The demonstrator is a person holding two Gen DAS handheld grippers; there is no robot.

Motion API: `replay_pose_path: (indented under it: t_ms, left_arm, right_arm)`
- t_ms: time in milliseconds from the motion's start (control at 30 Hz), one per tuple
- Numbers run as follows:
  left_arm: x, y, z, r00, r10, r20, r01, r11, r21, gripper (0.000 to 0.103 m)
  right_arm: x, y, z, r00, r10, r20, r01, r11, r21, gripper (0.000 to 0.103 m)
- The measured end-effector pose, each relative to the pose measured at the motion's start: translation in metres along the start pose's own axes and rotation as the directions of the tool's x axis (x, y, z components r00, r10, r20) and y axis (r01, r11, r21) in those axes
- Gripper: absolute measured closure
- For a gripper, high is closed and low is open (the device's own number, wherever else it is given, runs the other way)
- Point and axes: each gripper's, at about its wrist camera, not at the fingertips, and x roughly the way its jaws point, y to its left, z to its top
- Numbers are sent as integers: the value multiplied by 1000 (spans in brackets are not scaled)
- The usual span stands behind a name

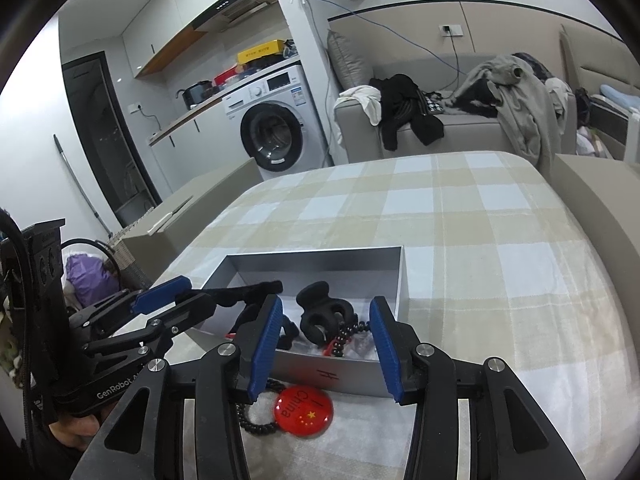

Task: Organize jewelry
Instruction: 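Lower both items into the box and open both tools, then withdraw both tools from the grey box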

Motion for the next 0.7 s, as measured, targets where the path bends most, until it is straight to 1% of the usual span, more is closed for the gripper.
replay_pose_path:
  t_ms: [100,233,333,367,400,433,467,533,600,633,700]
  left_arm:
    - [1,-1,-1,1000,-1,-5,1,1000,2,62]
    - [4,-2,-1,1000,7,-15,-6,1000,5,62]
    - [6,-1,-1,999,-1,-38,2,1000,3,61]
    - [5,-2,-1,999,-2,-36,2,1000,5,53]
    - [4,-2,-1,999,5,-33,-4,1000,6,37]
    - [2,-2,0,1000,13,-24,-12,1000,6,29]
    - [-1,-2,1,1000,18,-10,-18,1000,5,18]
    - [-6,-2,2,1000,23,8,-23,1000,4,17]
    - [-9,-1,4,999,32,10,-32,999,3,15]
    - [-12,1,5,999,38,12,-38,999,0,14]
    - [-15,4,5,999,36,17,-36,999,-10,1]
  right_arm:
    - [0,0,0,1000,1,-1,-1,1000,2,55]
    - [0,0,1,1000,2,-2,-2,1000,4,54]
    - [-1,-1,1,1000,1,-2,-1,1000,1,53]
    - [-1,-1,1,1000,1,-1,-1,1000,2,52]
    - [-1,-1,1,1000,1,-1,-1,1000,2,51]
    - [-1,-1,1,1000,0,-1,0,1000,1,50]
    - [-1,-1,1,1000,-1,-1,1,1000,1,50]
    - [-3,-1,1,1000,-2,0,2,1000,0,48]
    - [-5,-1,0,1000,-4,3,4,1000,-5,39]
    - [-6,-1,0,1000,-4,6,4,1000,-11,36]
    - [-8,0,-1,1000,-3,6,4,1000,-20,24]
